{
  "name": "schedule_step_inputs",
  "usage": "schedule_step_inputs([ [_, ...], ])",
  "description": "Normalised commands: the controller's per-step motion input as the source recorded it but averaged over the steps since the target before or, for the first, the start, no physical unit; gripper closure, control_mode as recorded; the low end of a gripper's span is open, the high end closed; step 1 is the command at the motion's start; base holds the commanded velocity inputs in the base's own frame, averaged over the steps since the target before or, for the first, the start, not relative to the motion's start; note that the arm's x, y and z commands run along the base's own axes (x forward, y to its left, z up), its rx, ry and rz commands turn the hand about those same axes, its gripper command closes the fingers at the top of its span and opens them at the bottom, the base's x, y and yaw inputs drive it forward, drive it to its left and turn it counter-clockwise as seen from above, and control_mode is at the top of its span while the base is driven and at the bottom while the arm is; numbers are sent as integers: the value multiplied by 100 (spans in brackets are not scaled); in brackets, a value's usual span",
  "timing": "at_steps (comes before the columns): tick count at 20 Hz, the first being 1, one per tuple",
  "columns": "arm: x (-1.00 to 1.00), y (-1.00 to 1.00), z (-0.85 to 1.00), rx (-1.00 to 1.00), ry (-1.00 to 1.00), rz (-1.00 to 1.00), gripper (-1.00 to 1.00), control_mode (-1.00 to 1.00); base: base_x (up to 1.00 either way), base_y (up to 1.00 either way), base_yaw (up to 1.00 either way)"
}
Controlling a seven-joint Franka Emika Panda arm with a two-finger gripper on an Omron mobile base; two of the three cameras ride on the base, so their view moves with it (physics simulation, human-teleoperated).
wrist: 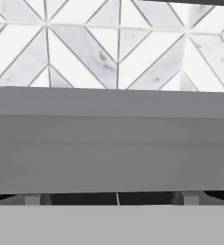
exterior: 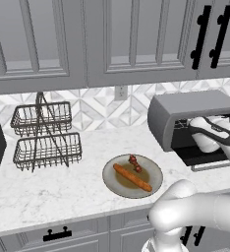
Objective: Pick up the kebab skewer and baguette bread, and place them inside the toaster oven. Close the toaster oven door and start by setting the timer.
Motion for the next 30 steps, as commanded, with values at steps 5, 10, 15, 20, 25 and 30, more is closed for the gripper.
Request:
schedule_step_inputs([
  [5,0,0,-17,0,4,0,-100,-100,0,0,0],
  [10,5,0,0,0,2,0,-100,-100,0,0,0],
  [15,17,0,0,0,4,0,-100,-100,0,0,0],
  [20,4,0,-10,0,10,0,-100,-100,0,0,0],
  [25,0,0,-30,0,10,0,-100,-100,0,0,0],
  [30,0,0,-19,0,7,0,-100,-100,0,0,0],
])
